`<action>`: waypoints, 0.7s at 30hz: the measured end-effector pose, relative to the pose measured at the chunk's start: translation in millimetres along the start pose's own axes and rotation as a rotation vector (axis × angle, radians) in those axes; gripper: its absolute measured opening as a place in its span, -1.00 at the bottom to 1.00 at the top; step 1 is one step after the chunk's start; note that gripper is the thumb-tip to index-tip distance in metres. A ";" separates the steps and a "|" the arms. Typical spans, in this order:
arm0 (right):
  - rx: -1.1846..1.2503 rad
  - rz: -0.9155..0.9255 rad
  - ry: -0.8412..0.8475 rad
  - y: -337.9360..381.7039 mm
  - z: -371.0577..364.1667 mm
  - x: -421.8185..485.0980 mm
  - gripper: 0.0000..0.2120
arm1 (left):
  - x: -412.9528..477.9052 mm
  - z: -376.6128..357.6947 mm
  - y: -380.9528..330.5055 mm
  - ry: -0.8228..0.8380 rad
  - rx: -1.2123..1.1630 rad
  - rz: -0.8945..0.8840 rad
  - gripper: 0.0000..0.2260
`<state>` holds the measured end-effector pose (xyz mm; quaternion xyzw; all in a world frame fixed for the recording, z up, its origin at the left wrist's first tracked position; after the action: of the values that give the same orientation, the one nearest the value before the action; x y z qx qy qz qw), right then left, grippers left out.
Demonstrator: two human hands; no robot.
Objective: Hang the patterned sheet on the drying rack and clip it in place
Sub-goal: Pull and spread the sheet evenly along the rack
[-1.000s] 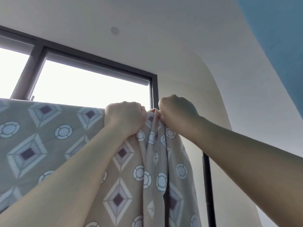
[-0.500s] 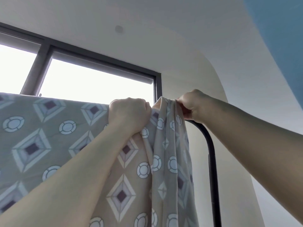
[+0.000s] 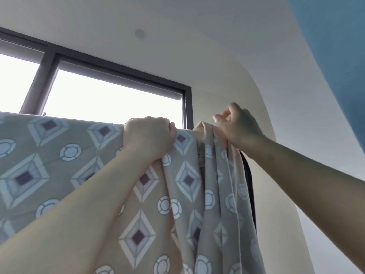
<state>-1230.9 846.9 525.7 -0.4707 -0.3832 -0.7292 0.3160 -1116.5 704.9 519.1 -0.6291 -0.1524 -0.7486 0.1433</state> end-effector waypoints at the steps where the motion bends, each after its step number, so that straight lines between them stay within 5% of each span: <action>1: 0.012 0.029 0.075 6.3 -4.5 -3.2 -0.76 | -0.1 -0.1 -0.6 0.007 0.000 0.006 -0.63; 8: -0.071 0.083 0.140 11.1 -2.4 -3.9 -0.86 | -2.9 1.3 -3.1 0.009 0.010 0.030 -0.64; 12: 0.446 -0.256 0.196 -16.3 -8.8 0.1 -0.80 | -2.4 2.2 -3.6 0.036 0.006 0.055 -0.62; 15: 0.746 -0.456 0.237 -21.8 -13.4 -3.5 -0.73 | 4.1 -13.8 -13.4 0.264 -0.068 0.065 -0.60; 18: 0.513 -0.321 0.270 -13.3 -6.1 -1.5 -0.78 | 11.2 -28.4 -35.7 0.416 -0.189 0.010 -0.66; 21: 0.083 -0.050 0.331 -4.5 -8.7 -13.0 -0.80 | 15.5 -32.1 -52.2 0.387 -0.230 0.003 -0.76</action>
<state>-1233.9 843.0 510.2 -0.3210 -0.3673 -0.7879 0.3758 -1169.1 739.1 526.7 -0.4862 -0.0347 -0.8676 0.0980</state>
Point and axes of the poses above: each hand's wrist, its own x-axis towards the middle knuckle, its own z-axis out of the back of the hand, y = z × x, the point moved 8 cm from there along x, towards the middle knuckle, and after that the axes turned 10 degrees about -x, right-handed, at the moved point
